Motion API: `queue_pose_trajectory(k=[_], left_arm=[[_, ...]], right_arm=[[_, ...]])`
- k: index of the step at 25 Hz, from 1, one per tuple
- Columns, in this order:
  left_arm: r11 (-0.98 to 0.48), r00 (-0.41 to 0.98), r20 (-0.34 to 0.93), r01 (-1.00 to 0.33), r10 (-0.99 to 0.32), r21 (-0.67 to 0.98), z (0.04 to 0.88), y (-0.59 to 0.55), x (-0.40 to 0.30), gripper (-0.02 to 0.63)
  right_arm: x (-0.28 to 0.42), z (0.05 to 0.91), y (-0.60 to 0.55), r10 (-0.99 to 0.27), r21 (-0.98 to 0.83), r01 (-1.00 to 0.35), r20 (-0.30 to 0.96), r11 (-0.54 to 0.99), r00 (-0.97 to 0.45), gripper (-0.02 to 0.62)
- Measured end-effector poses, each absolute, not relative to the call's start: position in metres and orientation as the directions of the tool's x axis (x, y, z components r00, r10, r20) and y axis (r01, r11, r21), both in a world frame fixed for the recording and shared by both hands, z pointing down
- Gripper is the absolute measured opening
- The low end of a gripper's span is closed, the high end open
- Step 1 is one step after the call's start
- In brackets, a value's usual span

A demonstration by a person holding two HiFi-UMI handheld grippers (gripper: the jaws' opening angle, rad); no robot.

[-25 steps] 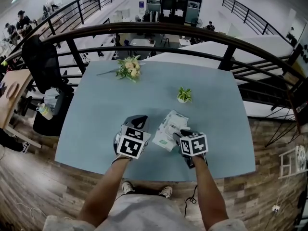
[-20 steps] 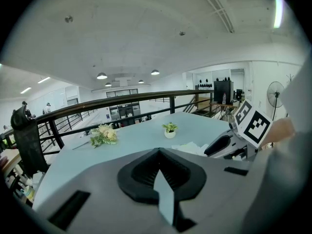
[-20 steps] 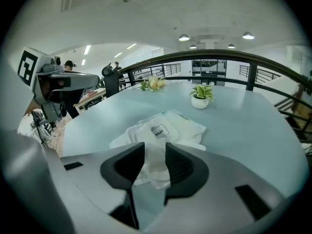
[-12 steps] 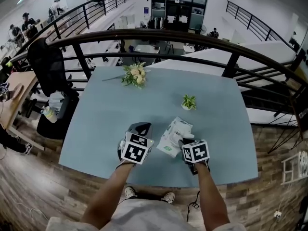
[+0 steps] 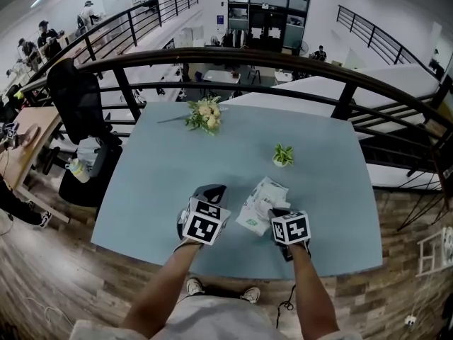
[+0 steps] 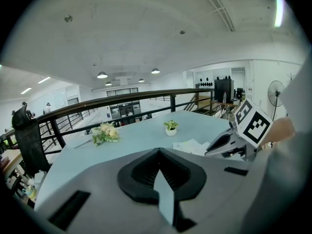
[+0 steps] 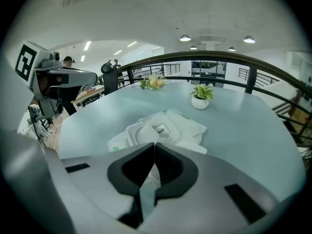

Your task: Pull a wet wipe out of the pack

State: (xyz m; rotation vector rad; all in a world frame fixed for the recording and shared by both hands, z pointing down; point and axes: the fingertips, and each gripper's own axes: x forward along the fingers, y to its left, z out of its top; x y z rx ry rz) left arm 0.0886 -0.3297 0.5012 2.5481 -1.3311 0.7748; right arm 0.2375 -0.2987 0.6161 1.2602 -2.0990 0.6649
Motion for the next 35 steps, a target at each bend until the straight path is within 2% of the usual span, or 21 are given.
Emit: queue_pose_trajectory(k=[35], left_arm=[[-0.573, 0.467, 0.485, -0.815, -0.739, -0.087, 0.486, -0.333, 0.081, -0.003]], right_arm=[[0.228, 0.547, -0.315, -0.719, -0.115, -0.905, 0.57, 0.409, -0.397, 0.009]])
